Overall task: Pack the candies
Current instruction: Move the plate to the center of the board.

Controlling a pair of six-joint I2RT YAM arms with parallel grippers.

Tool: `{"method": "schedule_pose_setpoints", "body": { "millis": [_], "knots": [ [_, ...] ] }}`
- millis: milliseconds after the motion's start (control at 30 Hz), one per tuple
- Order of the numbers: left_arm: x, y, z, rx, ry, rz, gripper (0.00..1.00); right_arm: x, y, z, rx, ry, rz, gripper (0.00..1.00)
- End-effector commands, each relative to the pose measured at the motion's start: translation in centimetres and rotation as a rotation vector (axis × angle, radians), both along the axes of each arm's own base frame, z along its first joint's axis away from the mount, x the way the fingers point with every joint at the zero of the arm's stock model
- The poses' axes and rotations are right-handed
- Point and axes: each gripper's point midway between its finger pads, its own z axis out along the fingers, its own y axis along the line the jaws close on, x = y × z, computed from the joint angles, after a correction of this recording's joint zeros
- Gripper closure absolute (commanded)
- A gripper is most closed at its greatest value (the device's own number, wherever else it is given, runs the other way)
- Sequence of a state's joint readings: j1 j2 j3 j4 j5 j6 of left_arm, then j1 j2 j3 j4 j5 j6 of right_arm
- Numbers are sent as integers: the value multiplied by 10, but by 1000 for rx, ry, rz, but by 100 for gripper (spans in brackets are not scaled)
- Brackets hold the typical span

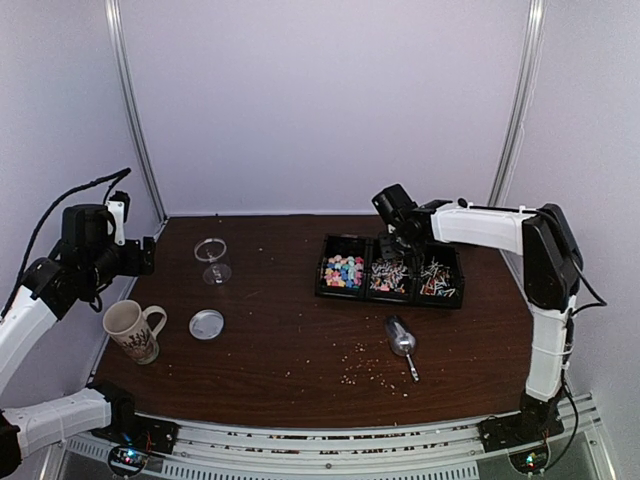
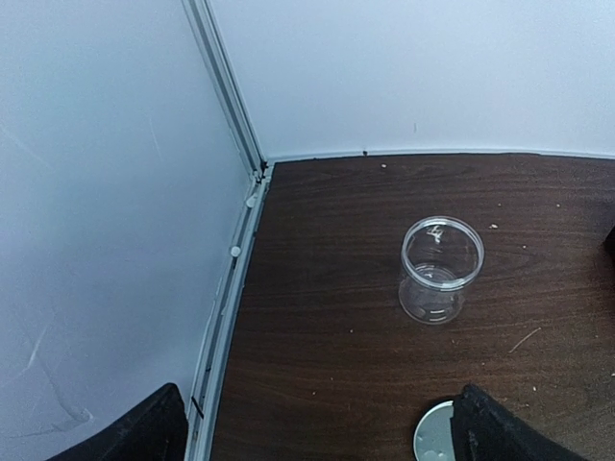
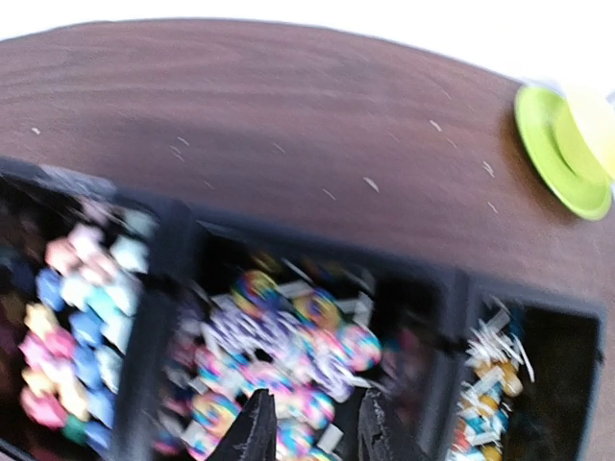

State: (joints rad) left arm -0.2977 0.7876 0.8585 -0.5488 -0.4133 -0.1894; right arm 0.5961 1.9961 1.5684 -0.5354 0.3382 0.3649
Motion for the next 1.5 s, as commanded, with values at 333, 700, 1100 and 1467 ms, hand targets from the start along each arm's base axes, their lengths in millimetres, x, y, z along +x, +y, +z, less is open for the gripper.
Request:
{"method": "schedule_pose_setpoints", "body": {
  "millis": [333, 700, 1100, 1467],
  "knots": [
    [5, -5, 13, -22, -30, -26, 2, 5, 53, 27, 84, -20, 73, 59],
    [5, -6, 14, -24, -32, -30, 2, 4, 70, 1, 131, 39, 57, 48],
    [5, -4, 13, -21, -30, -23, 2, -3, 88, -23, 132, 84, 66, 54],
    [5, -5, 12, -23, -28, -27, 2, -3, 100, -22, 78, 66, 108, 81]
  ]
}}
